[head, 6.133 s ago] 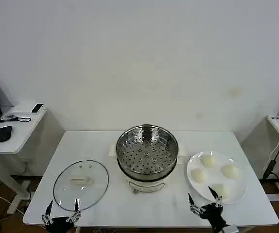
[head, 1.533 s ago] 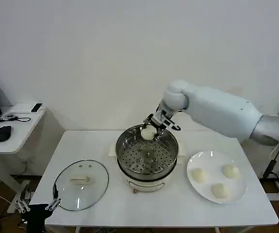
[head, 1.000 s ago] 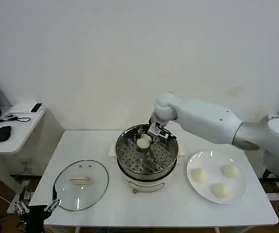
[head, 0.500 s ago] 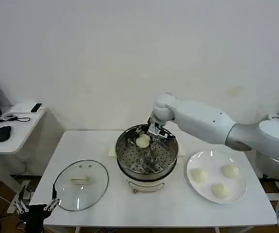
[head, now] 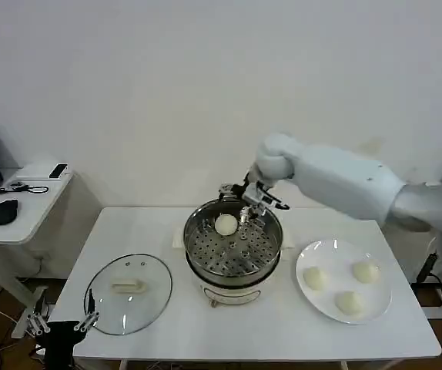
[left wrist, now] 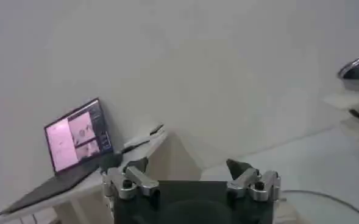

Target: Take steamed baozi put them in steamer then cover it.

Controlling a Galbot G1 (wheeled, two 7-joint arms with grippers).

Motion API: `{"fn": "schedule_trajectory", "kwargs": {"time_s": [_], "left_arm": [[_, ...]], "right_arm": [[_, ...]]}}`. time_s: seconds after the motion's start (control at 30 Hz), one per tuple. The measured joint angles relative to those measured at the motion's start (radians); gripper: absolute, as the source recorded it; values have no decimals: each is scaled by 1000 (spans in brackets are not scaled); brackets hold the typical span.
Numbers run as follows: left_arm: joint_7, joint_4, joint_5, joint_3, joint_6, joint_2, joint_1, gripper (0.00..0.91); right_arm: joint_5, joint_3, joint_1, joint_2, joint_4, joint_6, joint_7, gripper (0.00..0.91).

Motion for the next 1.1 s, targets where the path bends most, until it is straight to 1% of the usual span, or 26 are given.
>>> {"fn": "schedule_trajectory", "kwargs": {"time_s": [0.17, 0.33, 0.5, 0.63, 0.73, 0.83, 0.97, 1.1], "left_arm": [[7, -5, -14, -8, 6, 18, -9, 907], [10, -5, -28, -18, 17, 39, -15, 907], [12, 3, -35, -23, 24, 61, -29, 907], [15, 4, -38, -25, 33, 75, -39, 907], [18, 2, -46, -33, 40, 85, -49, 907], [19, 5, -48, -38, 42, 90, -55, 907], [19, 9, -48, -39, 43, 89, -53, 907], [20, 7, -47, -41, 44, 87, -51, 907]], "right_arm": [[60, -46, 64, -129, 83, -89, 1, 907], [93, -103, 111, -266, 172, -175, -1, 907], [111, -153, 122, -392, 258, -255, 3, 907], [121, -164, 100, -474, 313, -304, 7, 907], [127, -159, 57, -525, 346, -336, 10, 907], [126, -131, -10, -565, 365, -363, 13, 907], [118, -71, -117, -594, 375, -392, 18, 907], [118, -4, -221, -601, 370, -412, 25, 907]]}}
